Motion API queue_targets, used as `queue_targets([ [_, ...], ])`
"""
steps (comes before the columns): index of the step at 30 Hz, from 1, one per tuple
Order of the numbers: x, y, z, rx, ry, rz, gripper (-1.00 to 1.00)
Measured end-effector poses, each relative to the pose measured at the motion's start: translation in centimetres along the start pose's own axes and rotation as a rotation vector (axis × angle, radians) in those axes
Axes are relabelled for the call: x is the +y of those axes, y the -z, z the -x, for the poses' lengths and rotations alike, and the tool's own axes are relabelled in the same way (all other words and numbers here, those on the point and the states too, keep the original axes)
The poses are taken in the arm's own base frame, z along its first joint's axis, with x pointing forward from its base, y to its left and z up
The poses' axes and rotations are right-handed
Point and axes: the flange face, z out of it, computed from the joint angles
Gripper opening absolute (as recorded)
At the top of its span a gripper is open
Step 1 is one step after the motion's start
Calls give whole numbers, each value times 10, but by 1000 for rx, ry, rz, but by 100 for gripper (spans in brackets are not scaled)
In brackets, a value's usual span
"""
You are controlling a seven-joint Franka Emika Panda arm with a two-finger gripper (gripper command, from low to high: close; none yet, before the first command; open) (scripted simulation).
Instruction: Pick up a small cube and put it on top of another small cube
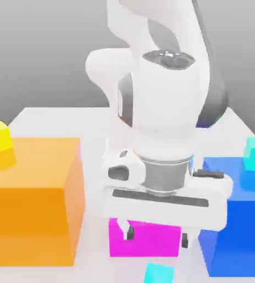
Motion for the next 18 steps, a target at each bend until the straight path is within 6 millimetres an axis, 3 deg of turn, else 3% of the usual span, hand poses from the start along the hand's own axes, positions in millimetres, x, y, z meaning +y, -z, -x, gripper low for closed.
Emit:
queue_targets([
  [5,4,-76,7,-25,-10,28,0],
  [6,4,-86,8,-25,-10,28,-100],
  [13,4,-86,8,-25,-10,28,-100],
  [17,3,-39,6,-25,-10,27,-100],
  [18,-1,-21,-5,-5,-9,10,-100],
])
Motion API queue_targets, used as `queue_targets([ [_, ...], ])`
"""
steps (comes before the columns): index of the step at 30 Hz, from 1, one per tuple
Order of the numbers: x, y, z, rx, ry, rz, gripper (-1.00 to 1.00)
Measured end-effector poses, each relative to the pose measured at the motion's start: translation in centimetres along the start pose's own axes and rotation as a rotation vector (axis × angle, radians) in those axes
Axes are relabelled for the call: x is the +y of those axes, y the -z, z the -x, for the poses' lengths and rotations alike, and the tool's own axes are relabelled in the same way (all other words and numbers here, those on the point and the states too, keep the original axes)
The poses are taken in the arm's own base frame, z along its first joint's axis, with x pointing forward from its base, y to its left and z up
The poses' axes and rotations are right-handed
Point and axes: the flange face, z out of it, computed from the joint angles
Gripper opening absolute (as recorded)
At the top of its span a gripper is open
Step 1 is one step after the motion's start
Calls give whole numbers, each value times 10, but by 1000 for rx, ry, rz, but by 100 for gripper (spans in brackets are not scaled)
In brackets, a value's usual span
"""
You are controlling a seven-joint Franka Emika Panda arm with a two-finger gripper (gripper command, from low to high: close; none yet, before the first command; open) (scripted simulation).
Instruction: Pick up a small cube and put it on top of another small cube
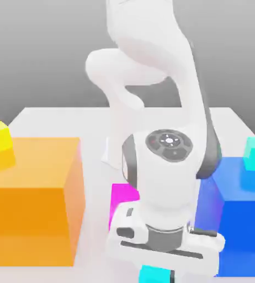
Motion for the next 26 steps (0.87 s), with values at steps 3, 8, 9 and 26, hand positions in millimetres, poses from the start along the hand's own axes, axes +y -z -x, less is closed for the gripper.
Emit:
queue_targets([
  [3,-17,52,15,18,51,-21,-100],
  [8,-39,136,93,17,193,-35,-100],
  [9,-41,152,113,15,228,-35,-100],
  [26,11,205,278,-29,488,12,100],
])
